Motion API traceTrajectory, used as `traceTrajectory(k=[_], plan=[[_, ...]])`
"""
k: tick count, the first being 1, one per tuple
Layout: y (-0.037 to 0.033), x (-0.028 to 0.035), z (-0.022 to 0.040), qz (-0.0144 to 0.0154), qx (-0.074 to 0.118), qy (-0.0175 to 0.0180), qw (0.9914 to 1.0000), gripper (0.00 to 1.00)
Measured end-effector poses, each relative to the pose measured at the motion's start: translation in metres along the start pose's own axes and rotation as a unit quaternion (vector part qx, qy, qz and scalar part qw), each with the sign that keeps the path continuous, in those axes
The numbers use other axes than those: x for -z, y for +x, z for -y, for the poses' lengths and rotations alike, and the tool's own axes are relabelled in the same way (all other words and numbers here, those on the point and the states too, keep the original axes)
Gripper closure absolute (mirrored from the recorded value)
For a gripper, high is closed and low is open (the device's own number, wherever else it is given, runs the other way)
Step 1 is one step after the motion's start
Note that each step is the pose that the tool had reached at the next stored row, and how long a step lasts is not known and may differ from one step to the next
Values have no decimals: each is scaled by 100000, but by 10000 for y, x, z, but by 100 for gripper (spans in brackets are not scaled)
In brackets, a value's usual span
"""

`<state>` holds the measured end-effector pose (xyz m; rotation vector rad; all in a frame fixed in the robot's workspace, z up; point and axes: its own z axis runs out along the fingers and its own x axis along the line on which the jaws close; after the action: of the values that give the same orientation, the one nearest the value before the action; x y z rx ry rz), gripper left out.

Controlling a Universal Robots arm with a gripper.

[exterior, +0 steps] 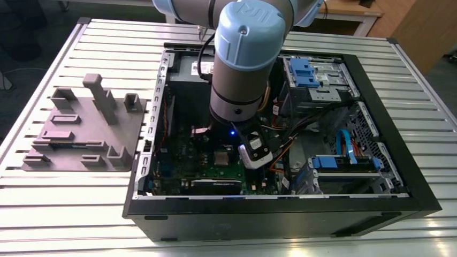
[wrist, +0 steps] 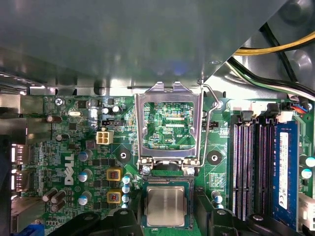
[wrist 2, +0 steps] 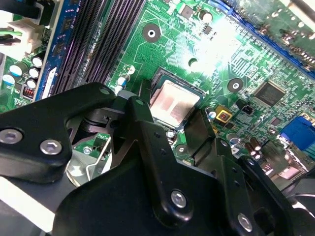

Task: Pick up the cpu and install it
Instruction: 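Place the cpu into insertion slot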

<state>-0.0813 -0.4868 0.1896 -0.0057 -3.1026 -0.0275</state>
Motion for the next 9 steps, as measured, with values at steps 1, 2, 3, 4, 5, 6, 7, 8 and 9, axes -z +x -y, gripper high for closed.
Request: traceTrajectory(k=[1,2,3,4,5,6,7,8,9], plan=[[0,1,0,-3,3,2,100000,46],[0,1,0,-2,2,-1,100000,46],[0,1,0,-2,1,-3,100000,46],[0,1,0,-2,1,-3,100000,46],[0,1,0,-2,2,-4,100000,47],[-1,1,0,5,6,-4,100000,47],[-1,1,0,0,8,-5,100000,54],[-1,1,0,-4,5,-5,100000,54],[-1,1,0,-3,6,-6,100000,54]])
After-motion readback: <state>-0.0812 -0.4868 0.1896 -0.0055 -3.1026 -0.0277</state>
